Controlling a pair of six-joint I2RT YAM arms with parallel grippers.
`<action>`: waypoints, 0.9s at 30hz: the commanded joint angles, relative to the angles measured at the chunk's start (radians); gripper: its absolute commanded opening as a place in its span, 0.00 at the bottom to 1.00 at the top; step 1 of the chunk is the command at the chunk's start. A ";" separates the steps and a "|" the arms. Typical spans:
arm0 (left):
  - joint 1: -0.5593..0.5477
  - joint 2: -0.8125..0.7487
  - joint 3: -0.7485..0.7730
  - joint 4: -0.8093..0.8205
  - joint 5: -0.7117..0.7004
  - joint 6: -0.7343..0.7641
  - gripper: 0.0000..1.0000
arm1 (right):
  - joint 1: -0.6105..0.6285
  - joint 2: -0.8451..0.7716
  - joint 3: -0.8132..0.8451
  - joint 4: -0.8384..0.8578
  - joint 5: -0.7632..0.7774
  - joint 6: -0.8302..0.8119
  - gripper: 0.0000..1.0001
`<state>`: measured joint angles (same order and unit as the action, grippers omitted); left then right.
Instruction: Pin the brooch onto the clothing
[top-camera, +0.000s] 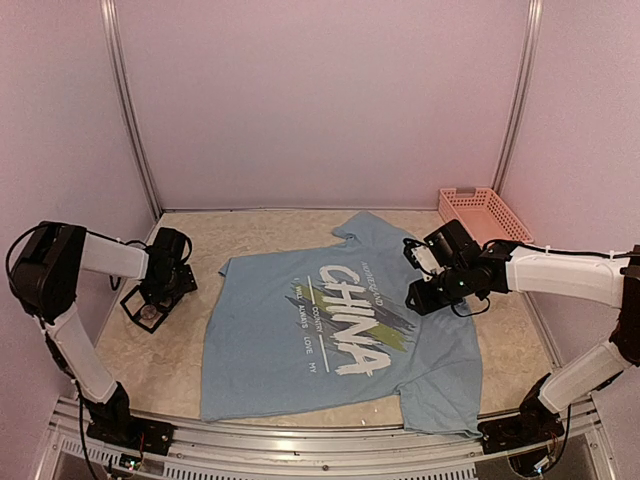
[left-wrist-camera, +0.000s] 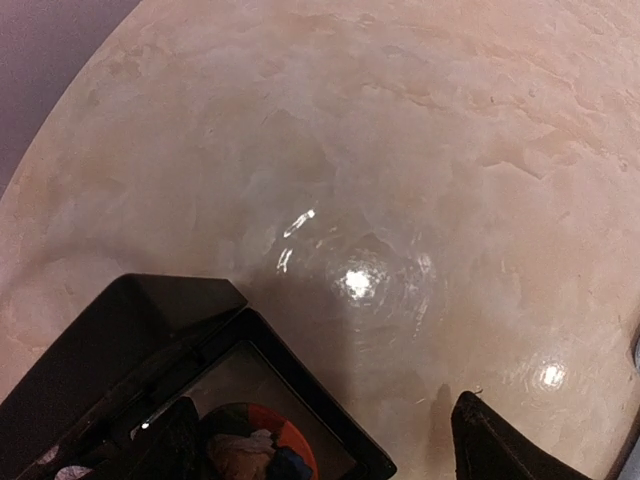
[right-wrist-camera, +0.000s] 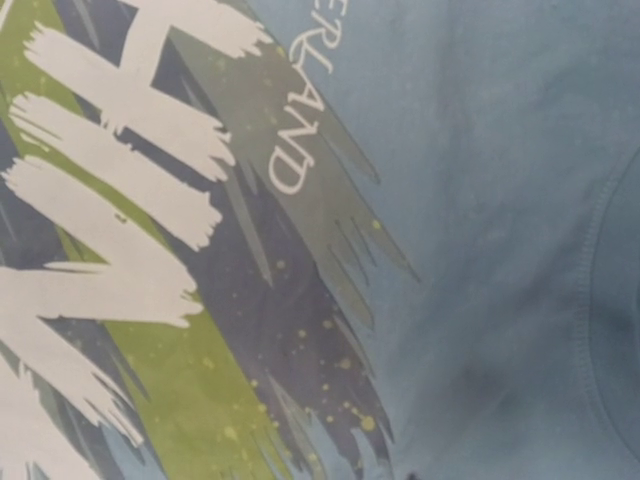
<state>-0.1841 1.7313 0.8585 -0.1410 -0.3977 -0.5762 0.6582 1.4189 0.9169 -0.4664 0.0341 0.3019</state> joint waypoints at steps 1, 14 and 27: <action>0.028 0.044 0.023 0.007 0.018 -0.028 0.82 | 0.011 0.005 -0.009 -0.007 -0.015 -0.016 0.32; 0.029 -0.002 -0.008 0.015 0.024 -0.005 0.60 | 0.012 0.024 -0.007 -0.008 -0.031 -0.022 0.32; 0.029 -0.050 -0.026 0.000 0.019 0.013 0.56 | 0.013 0.036 0.011 -0.033 -0.033 -0.047 0.33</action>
<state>-0.1619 1.7077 0.8379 -0.1272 -0.3855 -0.5724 0.6586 1.4563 0.9173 -0.4740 0.0044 0.2729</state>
